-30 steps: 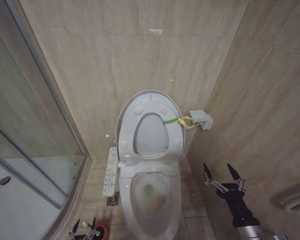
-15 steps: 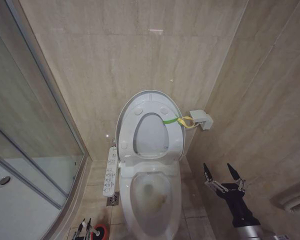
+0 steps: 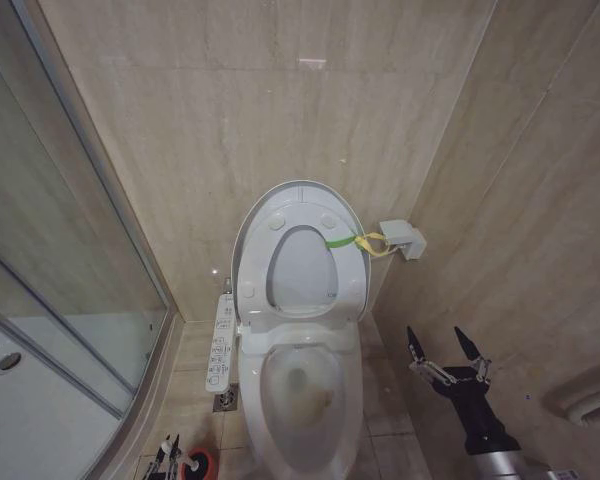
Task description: Open the toilet lid, clean the toilet bowl with a toilet brush, close the toilet lid, and flush.
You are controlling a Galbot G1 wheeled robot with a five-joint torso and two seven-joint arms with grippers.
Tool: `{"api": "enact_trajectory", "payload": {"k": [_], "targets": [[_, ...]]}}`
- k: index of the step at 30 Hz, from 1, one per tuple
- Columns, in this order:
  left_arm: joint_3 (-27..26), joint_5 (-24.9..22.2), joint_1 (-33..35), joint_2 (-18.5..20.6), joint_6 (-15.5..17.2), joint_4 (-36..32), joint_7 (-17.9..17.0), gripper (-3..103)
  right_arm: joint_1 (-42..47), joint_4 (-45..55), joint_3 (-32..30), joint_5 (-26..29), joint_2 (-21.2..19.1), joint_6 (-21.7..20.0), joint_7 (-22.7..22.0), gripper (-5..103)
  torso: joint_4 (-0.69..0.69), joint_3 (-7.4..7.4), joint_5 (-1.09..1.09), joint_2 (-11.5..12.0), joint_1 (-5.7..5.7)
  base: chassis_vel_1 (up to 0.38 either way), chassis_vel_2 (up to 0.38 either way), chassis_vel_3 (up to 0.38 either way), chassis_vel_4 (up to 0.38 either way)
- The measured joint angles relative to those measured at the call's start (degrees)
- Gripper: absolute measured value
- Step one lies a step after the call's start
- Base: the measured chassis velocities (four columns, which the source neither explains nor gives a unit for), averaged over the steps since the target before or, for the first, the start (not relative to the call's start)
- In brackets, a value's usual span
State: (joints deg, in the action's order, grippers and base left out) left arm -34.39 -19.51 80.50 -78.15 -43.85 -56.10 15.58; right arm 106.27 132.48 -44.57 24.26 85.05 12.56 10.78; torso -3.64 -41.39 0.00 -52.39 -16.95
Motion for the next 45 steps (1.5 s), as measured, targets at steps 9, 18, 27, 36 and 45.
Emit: {"api": "enact_trajectory", "payload": {"k": [9,18,27,36,45], "targets": [[-0.2,-2.3,8.0,0.4,0.1,-10.5,0.2,23,0.0,0.0,0.0,0.0,0.0,0.0,0.0,100,0.0,0.0,0.0,0.0,0.0,0.0,0.0,0.0,0.0],[-2.5,-2.6,20.0,0.2,-0.8,-25.0,-1.2,23,0.0,0.0,0.0,0.0,0.0,0.0,0.0,100,0.01,0.01,0.02,0.0,0.0,0.0,0.0,0.0,0.0],[-4.2,1.7,26.1,-2.3,-3.0,-32.9,-2.8,23,0.0,0.0,0.0,0.0,0.0,0.0,0.0,100,0.0,0.01,0.01,0.0,0.0,0.0,0.0,0.0,0.0],[-3.8,2.5,36.6,-3.8,-3.0,-45.5,-3.2,23,0.0,0.0,0.0,0.0,0.0,0.0,0.0,100,0.01,0.0,0.01,0.0,0.01,0.0,0.0,0.0,0.0],[-5.6,4.3,45.2,-3.1,-3.0,-59.9,-5.0,23,0.0,0.0,0.0,0.0,0.0,0.0,0.0,100,0.0,0.0,0.01,0.0,0.0,0.0,0.0,0.0,0.0]]}}
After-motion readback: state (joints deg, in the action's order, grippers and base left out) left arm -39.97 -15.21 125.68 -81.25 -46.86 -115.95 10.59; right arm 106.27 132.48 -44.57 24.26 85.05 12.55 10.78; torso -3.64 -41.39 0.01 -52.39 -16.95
